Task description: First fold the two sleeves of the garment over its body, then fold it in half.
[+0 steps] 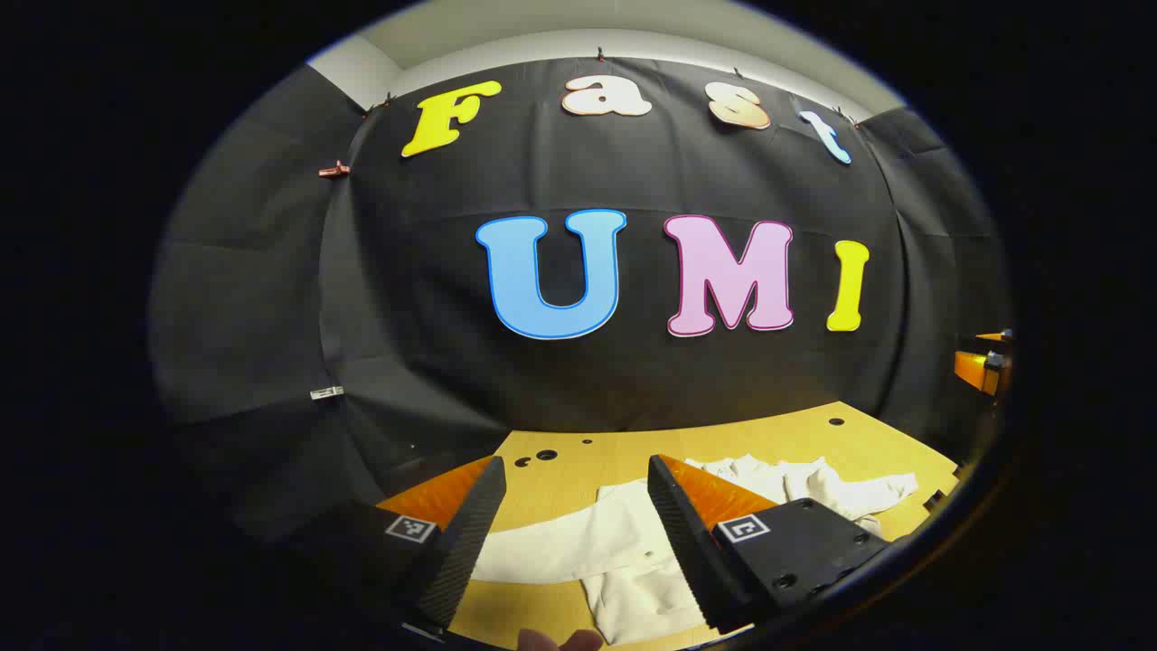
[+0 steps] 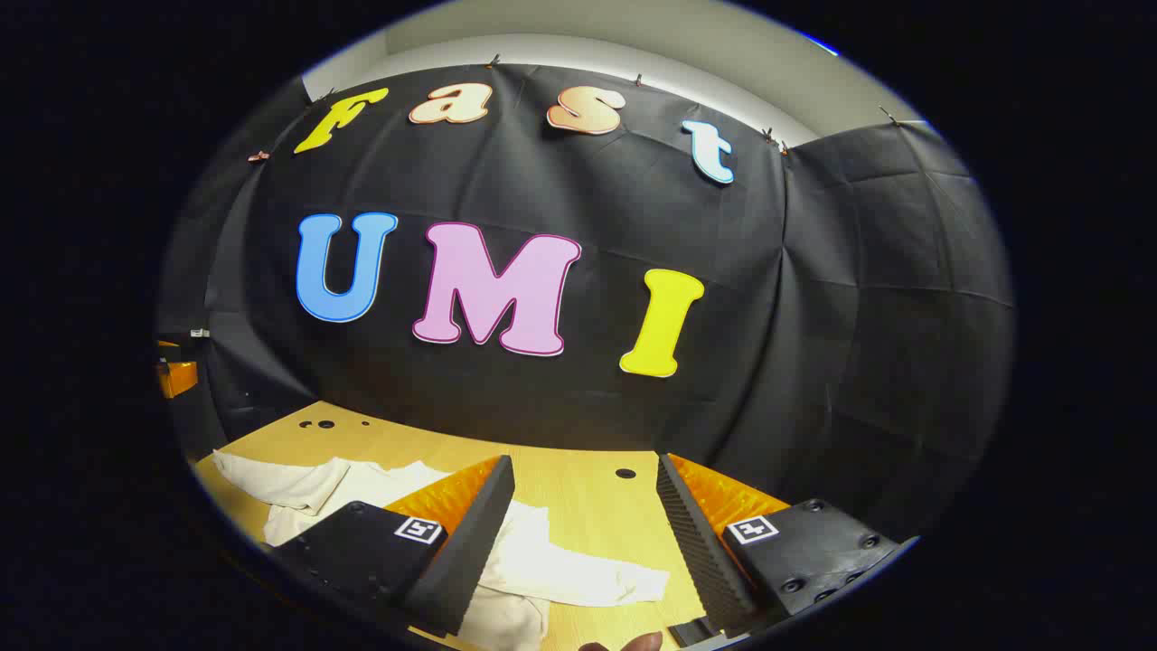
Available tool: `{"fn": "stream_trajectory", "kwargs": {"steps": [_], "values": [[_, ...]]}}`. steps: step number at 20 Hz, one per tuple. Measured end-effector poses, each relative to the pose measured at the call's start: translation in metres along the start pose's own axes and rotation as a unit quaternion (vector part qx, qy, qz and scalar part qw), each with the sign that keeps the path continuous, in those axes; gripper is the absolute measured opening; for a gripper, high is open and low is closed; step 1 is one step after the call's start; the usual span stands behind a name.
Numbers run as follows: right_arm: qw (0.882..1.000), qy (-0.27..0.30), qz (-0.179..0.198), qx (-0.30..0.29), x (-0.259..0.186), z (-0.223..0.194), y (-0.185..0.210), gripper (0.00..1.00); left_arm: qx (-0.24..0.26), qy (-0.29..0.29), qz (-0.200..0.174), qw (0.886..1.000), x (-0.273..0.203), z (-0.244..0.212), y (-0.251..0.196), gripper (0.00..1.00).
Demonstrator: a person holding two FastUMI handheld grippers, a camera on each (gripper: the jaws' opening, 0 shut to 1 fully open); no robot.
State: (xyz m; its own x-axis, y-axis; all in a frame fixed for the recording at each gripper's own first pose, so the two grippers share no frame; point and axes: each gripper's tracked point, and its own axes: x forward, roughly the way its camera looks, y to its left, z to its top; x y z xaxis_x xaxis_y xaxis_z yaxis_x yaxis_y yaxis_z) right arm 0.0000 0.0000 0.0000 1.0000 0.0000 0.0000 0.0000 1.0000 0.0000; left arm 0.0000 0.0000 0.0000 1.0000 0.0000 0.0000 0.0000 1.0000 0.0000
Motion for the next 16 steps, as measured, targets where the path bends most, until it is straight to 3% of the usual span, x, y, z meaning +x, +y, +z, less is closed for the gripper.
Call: {"fn": "stream_trajectory", "kwargs": {"steps": [16], "values": [[1.0,0.015,0.001,-0.004,0.018,-0.015,-0.01,0.97,0.006,0.013,-0.002,1.0,0.009,-0.006,-0.015,0.97]]}}
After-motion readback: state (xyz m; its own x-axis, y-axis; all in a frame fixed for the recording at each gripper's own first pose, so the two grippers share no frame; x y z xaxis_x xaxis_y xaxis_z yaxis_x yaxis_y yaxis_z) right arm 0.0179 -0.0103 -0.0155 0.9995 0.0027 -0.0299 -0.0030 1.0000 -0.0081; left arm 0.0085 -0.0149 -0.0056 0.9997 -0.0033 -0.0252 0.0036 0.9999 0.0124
